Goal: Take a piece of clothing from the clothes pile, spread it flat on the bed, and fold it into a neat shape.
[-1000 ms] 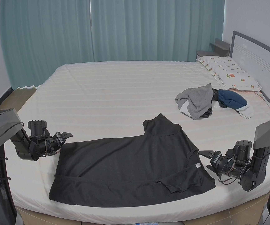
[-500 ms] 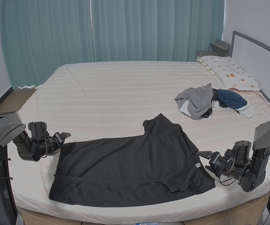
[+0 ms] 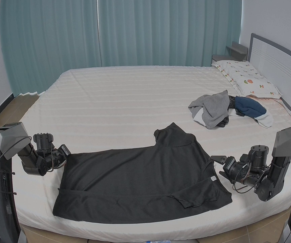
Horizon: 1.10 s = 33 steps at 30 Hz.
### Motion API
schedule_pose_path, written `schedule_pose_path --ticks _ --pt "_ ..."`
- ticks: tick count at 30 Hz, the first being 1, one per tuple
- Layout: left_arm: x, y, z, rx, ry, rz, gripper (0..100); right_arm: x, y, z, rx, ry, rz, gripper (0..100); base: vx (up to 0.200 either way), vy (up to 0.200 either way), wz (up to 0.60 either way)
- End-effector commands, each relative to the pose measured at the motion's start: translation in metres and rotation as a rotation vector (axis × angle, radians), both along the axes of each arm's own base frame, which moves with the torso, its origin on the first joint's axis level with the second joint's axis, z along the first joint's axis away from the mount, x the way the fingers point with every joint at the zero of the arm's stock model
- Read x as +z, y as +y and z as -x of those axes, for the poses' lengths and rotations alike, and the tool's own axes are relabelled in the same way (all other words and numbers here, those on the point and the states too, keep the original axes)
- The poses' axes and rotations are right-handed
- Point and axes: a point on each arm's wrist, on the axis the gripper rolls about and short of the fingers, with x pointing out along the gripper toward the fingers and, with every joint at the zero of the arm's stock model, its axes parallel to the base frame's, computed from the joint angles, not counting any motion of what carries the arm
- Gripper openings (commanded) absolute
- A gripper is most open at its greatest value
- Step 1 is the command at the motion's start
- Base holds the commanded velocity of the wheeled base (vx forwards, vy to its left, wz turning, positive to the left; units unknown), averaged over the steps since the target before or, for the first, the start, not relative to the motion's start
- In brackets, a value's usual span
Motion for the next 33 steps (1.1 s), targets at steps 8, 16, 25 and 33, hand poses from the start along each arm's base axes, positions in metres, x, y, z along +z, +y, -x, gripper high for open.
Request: schedule_pose_path --ticks 8,16,25,33 --pt "0.013 0.004 -0.004 0.147 -0.099 0.061 0 0.013 0.024 -0.088 0.101 -0.012 0.151 100 0.000 0.000 0.00" --pt "0.013 0.004 -0.004 0.158 -0.123 0.084 0 0.005 0.037 -0.142 0.138 -0.007 0.229 100 0.000 0.000 0.00" --pt "0.011 0.004 -0.003 0.156 -0.115 0.088 0 -0.026 0.046 -0.180 0.118 -0.010 0.302 100 0.000 0.000 0.00" --pt "0.010 0.003 -0.002 0.153 -0.109 0.090 0 -0.028 0.054 -0.205 0.103 -0.054 0.318 100 0.000 0.000 0.00"
